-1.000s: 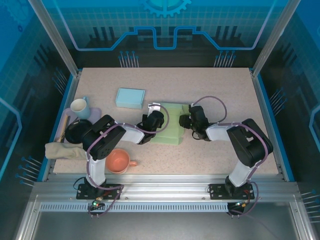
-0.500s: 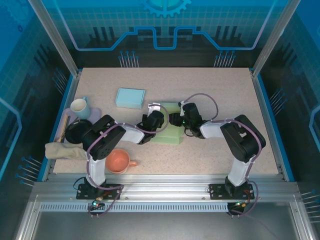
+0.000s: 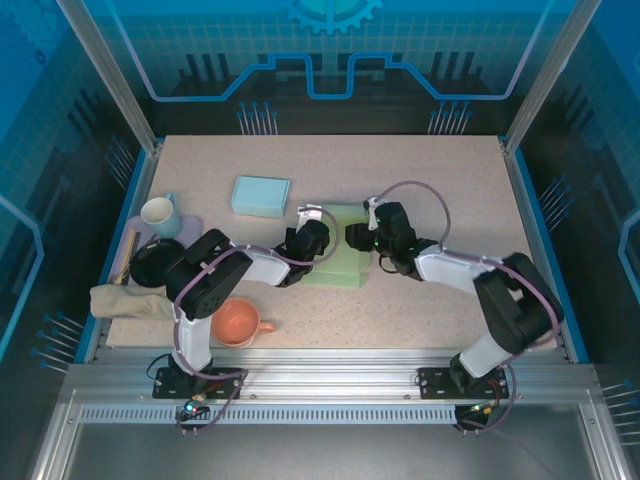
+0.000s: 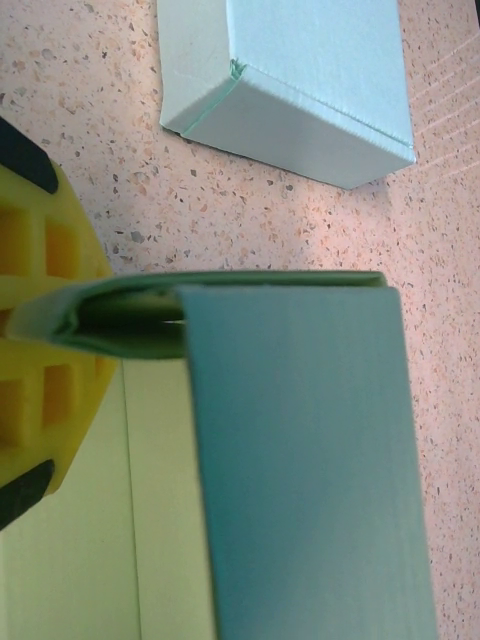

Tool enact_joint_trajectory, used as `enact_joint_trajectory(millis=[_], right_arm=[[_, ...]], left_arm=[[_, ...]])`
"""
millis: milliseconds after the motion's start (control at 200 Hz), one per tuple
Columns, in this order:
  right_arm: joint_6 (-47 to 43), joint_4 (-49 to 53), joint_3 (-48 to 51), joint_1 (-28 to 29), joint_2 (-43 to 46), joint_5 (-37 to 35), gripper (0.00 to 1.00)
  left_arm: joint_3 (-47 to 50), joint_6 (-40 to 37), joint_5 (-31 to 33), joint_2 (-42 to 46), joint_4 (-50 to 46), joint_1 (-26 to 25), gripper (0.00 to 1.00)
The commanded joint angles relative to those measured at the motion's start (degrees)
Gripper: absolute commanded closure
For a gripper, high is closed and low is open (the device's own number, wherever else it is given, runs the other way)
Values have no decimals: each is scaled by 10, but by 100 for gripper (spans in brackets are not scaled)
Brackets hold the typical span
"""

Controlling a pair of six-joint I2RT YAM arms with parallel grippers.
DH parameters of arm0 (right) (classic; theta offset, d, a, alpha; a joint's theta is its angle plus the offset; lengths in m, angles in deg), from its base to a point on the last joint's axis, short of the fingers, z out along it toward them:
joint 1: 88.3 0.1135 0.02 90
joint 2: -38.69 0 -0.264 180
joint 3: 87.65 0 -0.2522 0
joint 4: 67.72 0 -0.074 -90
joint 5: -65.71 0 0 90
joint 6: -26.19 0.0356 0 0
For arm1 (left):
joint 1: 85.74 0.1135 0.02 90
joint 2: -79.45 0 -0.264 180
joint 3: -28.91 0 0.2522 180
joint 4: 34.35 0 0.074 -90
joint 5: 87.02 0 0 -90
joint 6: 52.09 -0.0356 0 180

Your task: Fold the paper box

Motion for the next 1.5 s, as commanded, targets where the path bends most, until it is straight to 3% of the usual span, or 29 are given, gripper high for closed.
enact_joint_trajectory(millis=[0,155,280,395,535,625,855,1100,1495], right_arm=[[-31,92,4,7,62,-65,52],[-43,169,0,-1,125,-152,51],[-75,225,-31,-49,120,-194,49],[-77,267,-67,-116,73,-149,49],[-86,254,-68,-137,35,-115,50],[-92,233,-63,-135,24,-74,51],[-87,222,-62,-132,8,-56,51],[-102,174,-65,-114,-14,27,51],[-100,149,-84,-83,-49,34,52]], left_arm=[[-3,-15,-1,-13,-27,-3,100],[0,-18,-4,-12,-24,-2,100],[2,-21,-5,-12,-23,-2,100],[-2,-21,-4,-13,-27,-3,100],[-4,-21,-4,-15,-29,-3,100],[-7,-21,-4,-16,-33,-3,100],[-10,-20,-4,-17,-38,-3,100],[-11,-21,-4,-17,-39,-3,100],[-11,-22,-5,-17,-39,-3,100]])
